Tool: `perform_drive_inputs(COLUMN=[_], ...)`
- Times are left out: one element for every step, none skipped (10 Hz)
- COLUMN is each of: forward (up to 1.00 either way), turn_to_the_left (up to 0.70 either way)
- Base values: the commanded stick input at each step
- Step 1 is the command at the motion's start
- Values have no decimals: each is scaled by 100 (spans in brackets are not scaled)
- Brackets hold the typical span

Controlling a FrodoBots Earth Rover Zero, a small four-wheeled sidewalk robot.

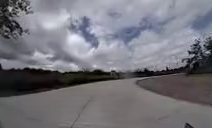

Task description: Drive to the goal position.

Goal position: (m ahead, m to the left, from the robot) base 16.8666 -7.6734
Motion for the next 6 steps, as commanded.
perform_drive_inputs(forward=[69,69,69,69,69,69], turn_to_the_left=[1,1,1,1,1,0])
